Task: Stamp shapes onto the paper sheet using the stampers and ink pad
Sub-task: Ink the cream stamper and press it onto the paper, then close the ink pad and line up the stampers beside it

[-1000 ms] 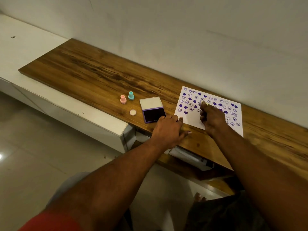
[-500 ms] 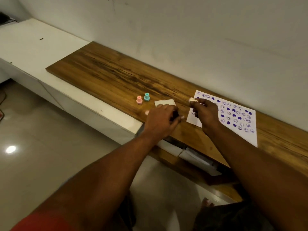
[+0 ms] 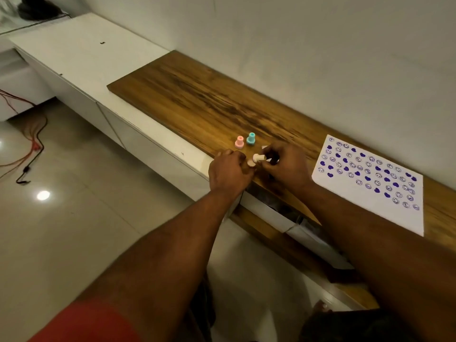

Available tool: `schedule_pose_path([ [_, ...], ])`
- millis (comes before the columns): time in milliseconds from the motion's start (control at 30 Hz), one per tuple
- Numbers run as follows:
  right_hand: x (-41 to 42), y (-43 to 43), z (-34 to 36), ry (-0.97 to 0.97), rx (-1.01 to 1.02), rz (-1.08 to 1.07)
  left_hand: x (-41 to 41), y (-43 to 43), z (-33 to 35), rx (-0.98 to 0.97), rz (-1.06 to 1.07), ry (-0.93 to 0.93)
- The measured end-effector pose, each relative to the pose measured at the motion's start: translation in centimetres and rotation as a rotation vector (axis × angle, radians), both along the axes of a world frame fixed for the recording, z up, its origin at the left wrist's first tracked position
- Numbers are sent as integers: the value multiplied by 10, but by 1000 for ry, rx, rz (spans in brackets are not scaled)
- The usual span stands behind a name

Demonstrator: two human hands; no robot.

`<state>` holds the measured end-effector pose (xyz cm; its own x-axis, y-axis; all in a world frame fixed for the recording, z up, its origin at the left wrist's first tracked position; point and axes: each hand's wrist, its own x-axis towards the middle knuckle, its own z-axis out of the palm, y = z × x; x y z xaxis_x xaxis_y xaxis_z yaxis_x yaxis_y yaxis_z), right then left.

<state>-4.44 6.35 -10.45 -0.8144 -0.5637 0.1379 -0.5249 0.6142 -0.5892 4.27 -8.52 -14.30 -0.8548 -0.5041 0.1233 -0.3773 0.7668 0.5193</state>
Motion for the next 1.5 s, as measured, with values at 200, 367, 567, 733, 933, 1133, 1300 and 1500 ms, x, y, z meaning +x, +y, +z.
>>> schedule_pose_path([
  [200,-3,-4,-13,15,26,-21,-4,6,0,26,-1,28],
  [367,-7,-7,-13,1,59,-6,-6,8,-1,59,2,35],
  [567,-11,-10,-14,44,129,31,-7,8,-2,85,5,38],
  [733,-18,-20,-3,108,317,70,-10,8,-1,96,21,19],
  [933,-21,-40,14,183,553,122,-10,8,-1,103,26,16],
  [1133,-22,-57,26,211,701,166,-11,9,-4,120,26,30],
  [1300,-20,-68,32,300,843,220,-12,8,-5,107,28,34],
  [1500,-18,-74,25,279,887,165,-14,9,-6,99,53,21],
])
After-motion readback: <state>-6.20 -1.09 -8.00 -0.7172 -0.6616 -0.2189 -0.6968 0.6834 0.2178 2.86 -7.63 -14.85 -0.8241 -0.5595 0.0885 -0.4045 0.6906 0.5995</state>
